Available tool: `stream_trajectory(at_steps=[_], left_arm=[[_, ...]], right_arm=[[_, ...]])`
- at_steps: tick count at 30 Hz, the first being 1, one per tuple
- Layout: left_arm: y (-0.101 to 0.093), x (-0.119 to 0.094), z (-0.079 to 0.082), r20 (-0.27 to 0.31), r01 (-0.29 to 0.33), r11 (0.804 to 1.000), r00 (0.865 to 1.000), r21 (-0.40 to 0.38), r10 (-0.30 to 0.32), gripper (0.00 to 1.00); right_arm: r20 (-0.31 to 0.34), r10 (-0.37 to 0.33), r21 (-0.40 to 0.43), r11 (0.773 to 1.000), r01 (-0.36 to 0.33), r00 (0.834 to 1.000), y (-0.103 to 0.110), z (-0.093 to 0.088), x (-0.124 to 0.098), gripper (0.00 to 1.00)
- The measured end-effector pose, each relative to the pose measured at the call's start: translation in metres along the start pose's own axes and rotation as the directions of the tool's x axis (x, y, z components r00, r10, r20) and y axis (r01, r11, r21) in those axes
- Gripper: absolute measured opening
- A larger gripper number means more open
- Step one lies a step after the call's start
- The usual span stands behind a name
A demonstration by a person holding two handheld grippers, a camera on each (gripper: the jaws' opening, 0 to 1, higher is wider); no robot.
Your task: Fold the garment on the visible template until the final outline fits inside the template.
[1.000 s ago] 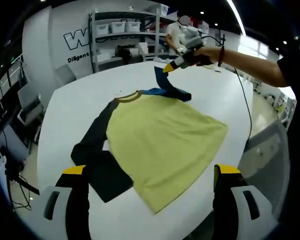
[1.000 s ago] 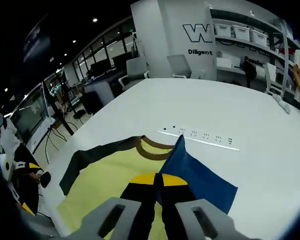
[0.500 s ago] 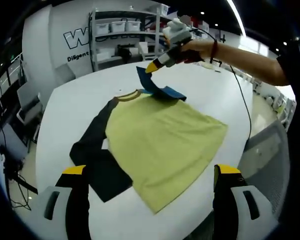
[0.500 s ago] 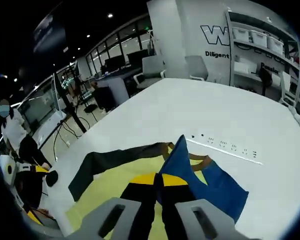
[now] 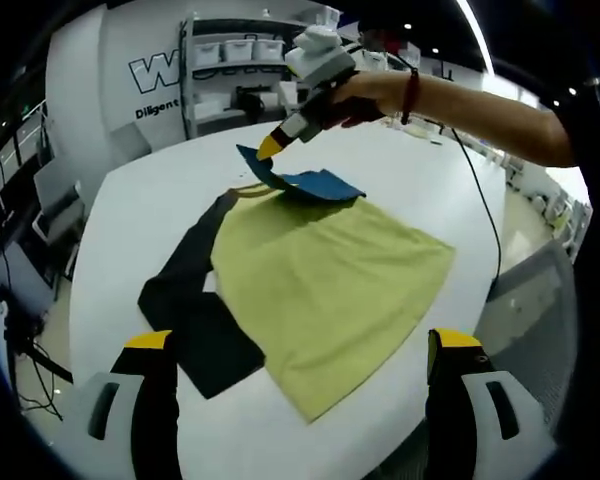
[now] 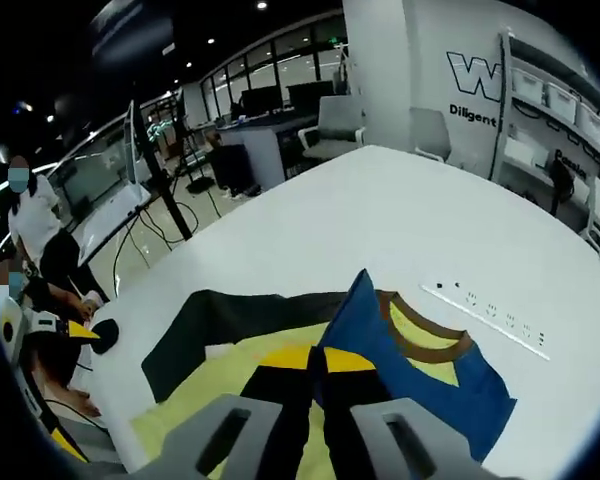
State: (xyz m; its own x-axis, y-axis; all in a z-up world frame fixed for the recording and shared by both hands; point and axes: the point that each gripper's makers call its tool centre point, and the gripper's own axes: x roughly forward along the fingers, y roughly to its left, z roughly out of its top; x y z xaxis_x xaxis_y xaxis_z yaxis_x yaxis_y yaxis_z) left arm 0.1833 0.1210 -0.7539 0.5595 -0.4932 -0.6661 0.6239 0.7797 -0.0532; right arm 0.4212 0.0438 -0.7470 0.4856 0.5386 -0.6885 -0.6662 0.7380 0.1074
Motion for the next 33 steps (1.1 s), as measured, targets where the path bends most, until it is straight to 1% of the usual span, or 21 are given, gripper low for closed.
stream_trajectory(at_steps=[5,7,11,12,15,17,22,26,30,33], left_arm=[[0.001,-0.001,-0.004,-0.002,-0.001,1.0,1.0,-0.009,0.001,0.99],[0.003,-0.001,-0.006,-0.005,0.0,1.0,1.0,-0.015,0.0,0.99],[0.007,-0.003,-0.012,-0.013,-0.001,1.0,1.0,-0.018,0.0,0.99],[0.01,-0.004,-0.014,-0.014,-0.004,1.0,1.0,-0.022,0.004,0.99],[0.012,-0.003,-0.015,-0.014,-0.005,1.0,1.0,-0.03,0.005,0.99],[0.015,-0.004,-0.017,-0.016,-0.005,0.999,1.0,-0.031,0.005,0.99],[0.019,-0.004,-0.018,-0.011,0.0,0.999,1.0,-0.034,-0.001,0.99],[0.025,-0.003,-0.022,-0.012,0.001,0.999,1.0,-0.035,-0.002,0.99],[0.028,-0.002,-0.026,-0.017,0.003,0.999,1.0,-0.038,-0.004,0.99],[0.027,0.0,-0.028,-0.017,0.008,0.999,1.0,-0.044,-0.009,0.99]], right_arm=[[-0.036,0.025,-0.014,1.0,-0.026,0.999,0.019,-0.008,0.016,0.0],[-0.048,0.04,-0.039,0.998,-0.042,0.998,0.03,-0.009,0.021,0.0],[-0.064,0.042,-0.064,0.997,-0.046,0.997,0.039,-0.013,0.027,0.0],[-0.069,0.046,-0.062,0.997,-0.05,0.997,0.042,-0.015,0.032,0.0],[-0.074,0.058,-0.054,0.997,-0.062,0.996,0.046,-0.016,0.039,0.0],[-0.094,0.06,-0.058,0.996,-0.066,0.994,0.048,-0.02,0.049,0.0],[-0.112,0.067,-0.049,0.996,-0.073,0.991,0.05,-0.028,0.062,0.0],[-0.141,0.075,-0.032,0.996,-0.08,0.987,0.05,-0.042,0.073,0.0],[-0.159,0.084,-0.015,0.996,-0.087,0.984,0.048,-0.052,0.082,0.0],[-0.159,0.093,0.001,0.996,-0.094,0.983,0.05,-0.057,0.087,0.0]])
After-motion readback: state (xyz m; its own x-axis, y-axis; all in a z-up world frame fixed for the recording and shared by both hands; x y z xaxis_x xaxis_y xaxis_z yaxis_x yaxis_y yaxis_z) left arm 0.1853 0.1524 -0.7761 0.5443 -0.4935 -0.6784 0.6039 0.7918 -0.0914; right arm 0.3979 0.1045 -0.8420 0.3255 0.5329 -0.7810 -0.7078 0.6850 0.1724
